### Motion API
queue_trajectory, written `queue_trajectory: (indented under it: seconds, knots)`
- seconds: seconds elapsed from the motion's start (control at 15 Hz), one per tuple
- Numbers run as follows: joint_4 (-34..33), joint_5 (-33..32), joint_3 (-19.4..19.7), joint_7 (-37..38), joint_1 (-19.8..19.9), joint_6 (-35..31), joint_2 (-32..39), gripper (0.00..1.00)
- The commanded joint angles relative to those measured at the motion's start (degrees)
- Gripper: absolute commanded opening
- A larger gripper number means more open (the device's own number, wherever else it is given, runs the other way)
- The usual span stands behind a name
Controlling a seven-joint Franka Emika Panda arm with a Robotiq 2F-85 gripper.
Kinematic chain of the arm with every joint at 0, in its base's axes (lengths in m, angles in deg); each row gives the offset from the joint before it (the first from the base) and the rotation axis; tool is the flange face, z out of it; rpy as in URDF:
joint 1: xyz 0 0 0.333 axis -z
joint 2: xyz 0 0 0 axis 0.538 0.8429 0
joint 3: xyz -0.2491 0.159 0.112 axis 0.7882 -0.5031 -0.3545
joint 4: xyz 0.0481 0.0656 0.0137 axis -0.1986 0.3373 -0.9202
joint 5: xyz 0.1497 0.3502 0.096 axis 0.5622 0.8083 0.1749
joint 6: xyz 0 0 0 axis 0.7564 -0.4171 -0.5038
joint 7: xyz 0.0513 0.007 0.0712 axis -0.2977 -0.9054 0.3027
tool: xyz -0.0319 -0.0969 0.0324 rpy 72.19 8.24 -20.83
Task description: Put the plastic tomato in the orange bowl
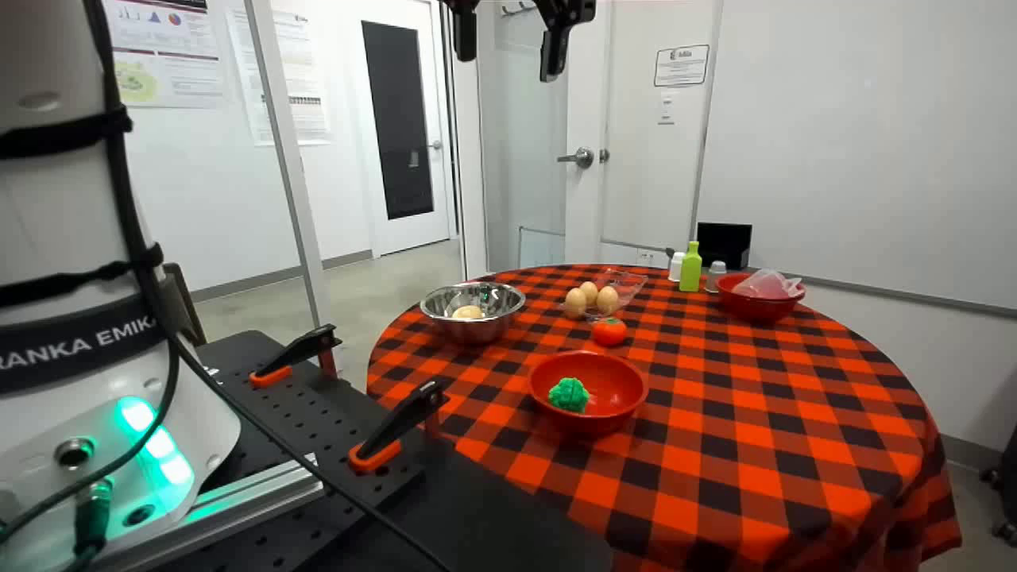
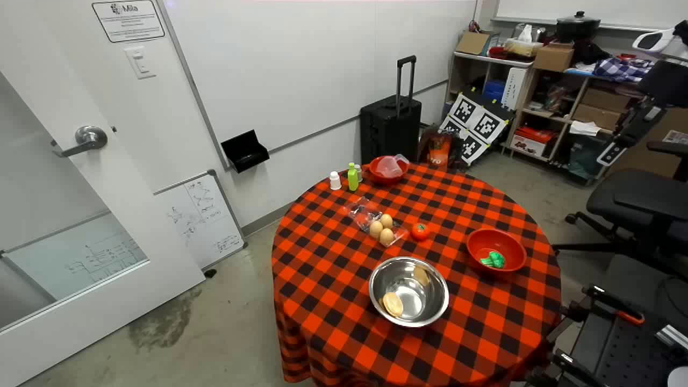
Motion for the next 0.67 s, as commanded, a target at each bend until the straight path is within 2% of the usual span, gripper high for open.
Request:
queue_trajectory:
  seconds: [0.0,0.27,0.6]
  knots:
    - [-0.07,1.02,-1.08,-0.8,1.14,0.09,0.42,1.0]
    - [-0.07,1.02,-1.08,-0.8,1.14,0.09,0.42,1.0]
    - [-2.59,0.63,-2.77,-0.34,-0.71,-2.86,6.55,1.0]
